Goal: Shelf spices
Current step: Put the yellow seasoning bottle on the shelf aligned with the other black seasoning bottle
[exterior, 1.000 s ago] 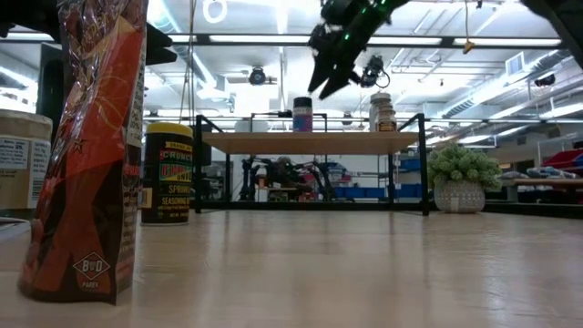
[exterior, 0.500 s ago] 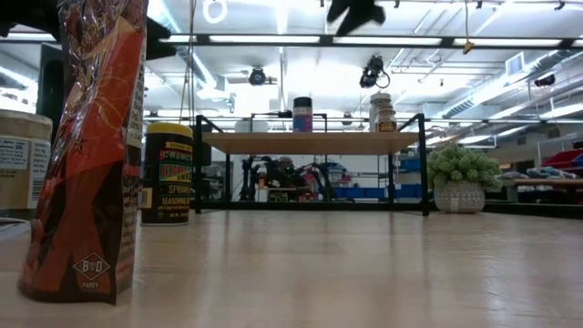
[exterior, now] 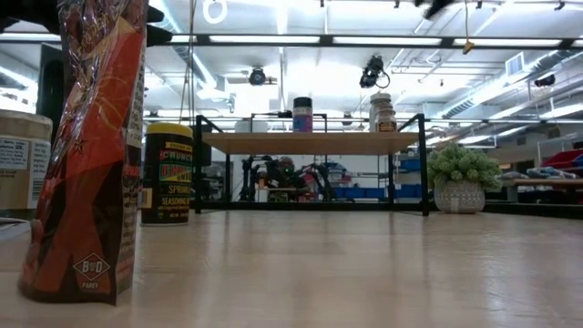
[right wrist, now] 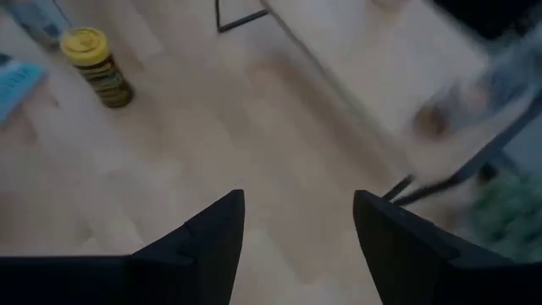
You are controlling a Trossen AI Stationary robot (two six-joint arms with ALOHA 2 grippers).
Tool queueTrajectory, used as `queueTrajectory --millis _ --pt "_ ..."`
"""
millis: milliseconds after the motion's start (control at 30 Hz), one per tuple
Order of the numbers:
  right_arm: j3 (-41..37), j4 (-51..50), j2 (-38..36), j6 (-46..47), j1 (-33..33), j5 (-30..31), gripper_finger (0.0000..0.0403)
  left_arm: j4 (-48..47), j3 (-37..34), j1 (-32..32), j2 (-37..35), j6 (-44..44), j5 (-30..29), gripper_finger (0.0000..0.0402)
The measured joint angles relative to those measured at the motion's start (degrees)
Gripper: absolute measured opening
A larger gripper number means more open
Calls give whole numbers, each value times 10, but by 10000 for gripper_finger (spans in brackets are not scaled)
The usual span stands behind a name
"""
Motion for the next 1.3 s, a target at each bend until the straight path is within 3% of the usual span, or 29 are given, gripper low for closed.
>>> queueTrajectory --millis 100,200,367,533,733,1000,1300 --pt "-127 92 -35 115 61 21 217 0 0 -5 0 0 0 160" --pt "-234 228 -53 163 92 25 214 0 0 -6 0 0 0 160" --pt "-361 478 -35 111 92 52 210 -7 0 -6 3 0 0 160" --pt "-440 622 10 71 64 61 208 -10 0 -6 24 0 0 160" --pt "-488 717 64 101 33 47 207 -14 0 -6 62 0 0 160" --pt "-490 773 117 70 29 37 204 -13 0 -6 107 -51 -29 160" --pt "-490 799 148 59 29 35 199 -8 0 -6 109 -78 -32 160"
